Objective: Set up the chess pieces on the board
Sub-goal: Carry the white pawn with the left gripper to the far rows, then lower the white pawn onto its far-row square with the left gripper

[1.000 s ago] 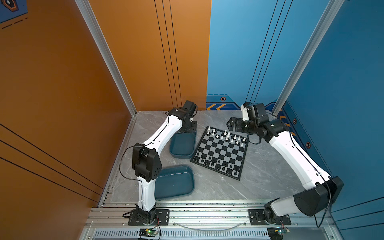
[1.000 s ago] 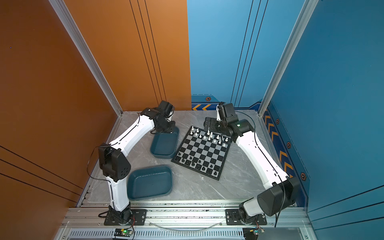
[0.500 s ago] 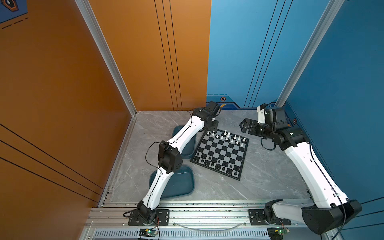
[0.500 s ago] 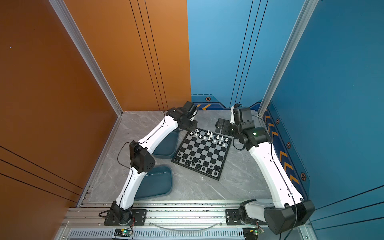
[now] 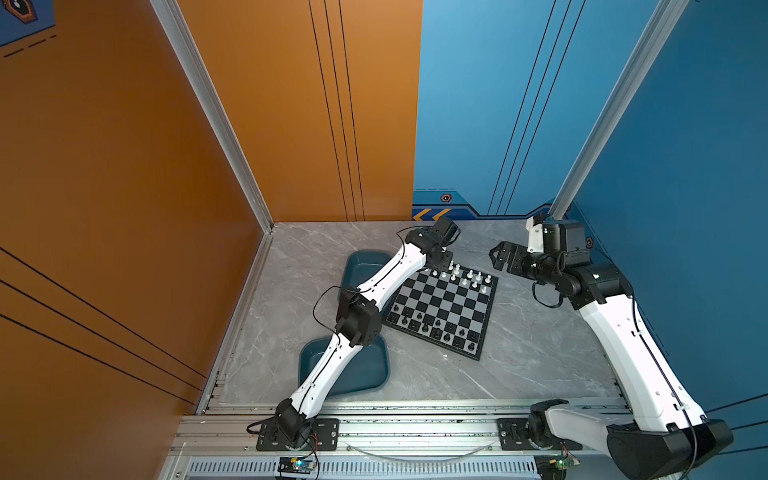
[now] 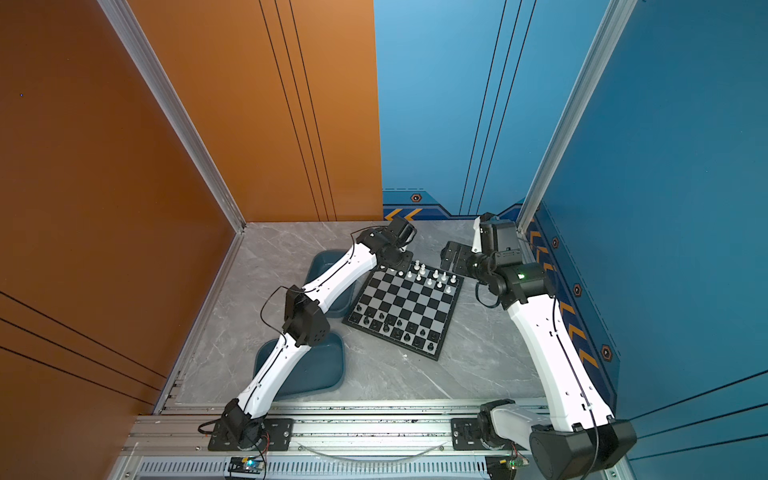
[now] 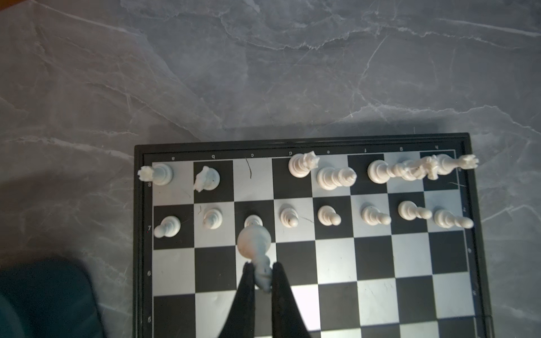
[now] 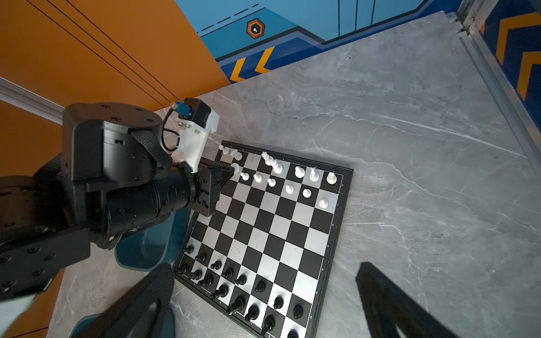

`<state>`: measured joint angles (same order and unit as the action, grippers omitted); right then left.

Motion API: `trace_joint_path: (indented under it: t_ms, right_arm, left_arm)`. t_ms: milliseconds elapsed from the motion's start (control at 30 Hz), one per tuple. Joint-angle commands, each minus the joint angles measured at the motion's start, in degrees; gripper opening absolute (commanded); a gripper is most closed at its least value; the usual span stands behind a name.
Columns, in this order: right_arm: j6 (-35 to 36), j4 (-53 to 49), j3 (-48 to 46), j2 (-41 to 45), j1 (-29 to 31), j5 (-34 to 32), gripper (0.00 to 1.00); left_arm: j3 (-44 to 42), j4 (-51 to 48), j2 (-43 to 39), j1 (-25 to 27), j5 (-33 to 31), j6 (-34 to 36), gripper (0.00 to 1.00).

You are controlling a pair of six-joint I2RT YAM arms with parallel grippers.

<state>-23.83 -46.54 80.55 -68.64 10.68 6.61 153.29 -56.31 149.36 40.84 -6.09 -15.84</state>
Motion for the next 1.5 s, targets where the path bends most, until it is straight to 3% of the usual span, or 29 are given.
trace_joint_path:
  t_ms: [0, 500, 933, 1467]
  right_arm:
    - [0.46, -1.42, -1.26, 1.35, -0.96, 1.30, 1.00]
    - [-0.25, -1.44, 0.08, -0.20, -1.36, 0.62, 1.00]
    - [-0.60, -1.96, 0.81, -1.19, -1.46, -0.63, 1.00]
    - [-0.25, -2.35, 0.92, -1.26, -2.14, -0.55, 1.00]
  left_arm:
    - [0.08, 3.21, 1.53, 0.27, -1.53, 0.79, 0.04]
    - [0.21, 9.48, 5.15, -1.98, 1.39, -0.86, 0.08]
    - [-1.83, 10.46, 5.33, -2.91, 5.37, -3.02, 0.08]
    - [-2.81, 10.61, 5.33, -2.89, 5.85, -4.37, 0.10]
